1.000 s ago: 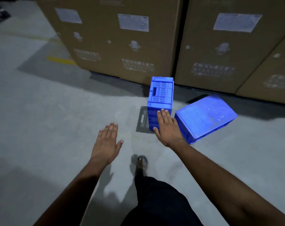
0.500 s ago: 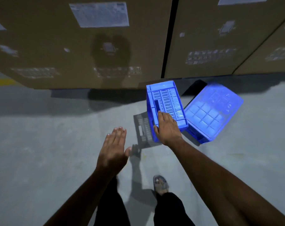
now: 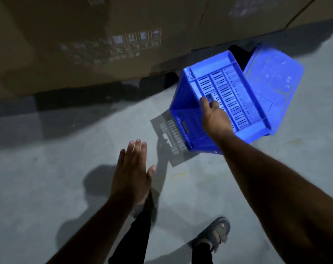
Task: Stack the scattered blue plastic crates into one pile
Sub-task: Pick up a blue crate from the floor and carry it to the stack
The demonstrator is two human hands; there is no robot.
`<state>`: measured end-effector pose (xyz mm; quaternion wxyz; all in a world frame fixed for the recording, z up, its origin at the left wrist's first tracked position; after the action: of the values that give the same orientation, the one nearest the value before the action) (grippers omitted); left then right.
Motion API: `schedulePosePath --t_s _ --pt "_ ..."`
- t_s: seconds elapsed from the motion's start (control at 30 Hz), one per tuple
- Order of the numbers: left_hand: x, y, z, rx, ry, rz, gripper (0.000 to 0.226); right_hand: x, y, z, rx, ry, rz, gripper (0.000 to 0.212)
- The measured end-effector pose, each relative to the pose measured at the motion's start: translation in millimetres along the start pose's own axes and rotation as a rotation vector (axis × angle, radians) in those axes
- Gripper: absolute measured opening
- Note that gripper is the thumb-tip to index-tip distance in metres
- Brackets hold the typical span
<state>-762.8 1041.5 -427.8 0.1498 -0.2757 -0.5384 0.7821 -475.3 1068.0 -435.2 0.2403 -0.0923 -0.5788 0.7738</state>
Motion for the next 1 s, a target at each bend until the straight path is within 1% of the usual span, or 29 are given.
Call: schedulePosePath --t_s 0.07,0.2,0.3,0.4,0.47,0.53,0.57,0.67,0.77,0.87,0.9,0.93,1.0 --pt "12 -3 0 0.004 0.021 -0.022 0.074 -9 -13 11 -0.06 0.0 -0.026 0.057" --pt "10 0 0 0.005 0.049 -0.05 0.075 -60 -44 59 -0.289 0.052 -0.295 0.064" --pt "2 28 -3 0.054 -0.029 0.018 0.078 -121 -46 104 -0.396 0.16 -0.427 0.053" --pt "3 80 -1 0.15 -0.124 0.167 0.076 -185 -17 155 -0.454 0.302 -0.551 0.041" --pt "20 118 2 0.203 -0.269 0.302 0.074 -229 22 186 -0.447 0.402 -0.67 0.039" --pt "39 159 8 0.266 -0.387 0.34 0.079 -270 71 215 -0.438 0.506 -0.766 0.038" --pt "44 175 10 0.284 -0.399 0.314 0.08 -287 98 228 -0.441 0.551 -0.807 0.04" --pt "42 222 18 0.335 -0.349 0.224 0.081 -325 177 263 -0.43 0.667 -0.848 0.043" --pt "25 253 17 0.319 -0.264 0.223 0.079 -354 234 285 -0.448 0.756 -0.801 0.042" --pt "10 275 13 0.334 -0.166 0.185 0.078 -372 278 290 -0.352 0.833 -0.711 0.035" --pt "8 284 12 0.364 -0.18 0.183 0.079 -382 299 292 -0.3 0.886 -0.709 0.034" --pt "9 291 11 0.397 -0.22 0.193 0.082 -388 319 295 -0.236 0.955 -0.761 0.036" --pt "12 303 13 0.463 -0.335 0.224 0.095 -402 363 303 -0.123 1.056 -0.929 0.043"
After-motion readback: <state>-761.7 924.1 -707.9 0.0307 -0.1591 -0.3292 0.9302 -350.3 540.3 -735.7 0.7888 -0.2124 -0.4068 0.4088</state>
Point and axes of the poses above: each hand's wrist, its own z-axis away from the middle knuckle, its own y-axis out of the palm, x = y × z, the point moved 10 cm from there along -z, towards the middle knuckle, and after that the axes turned 1 degree about -y, right-handed, at the moved point
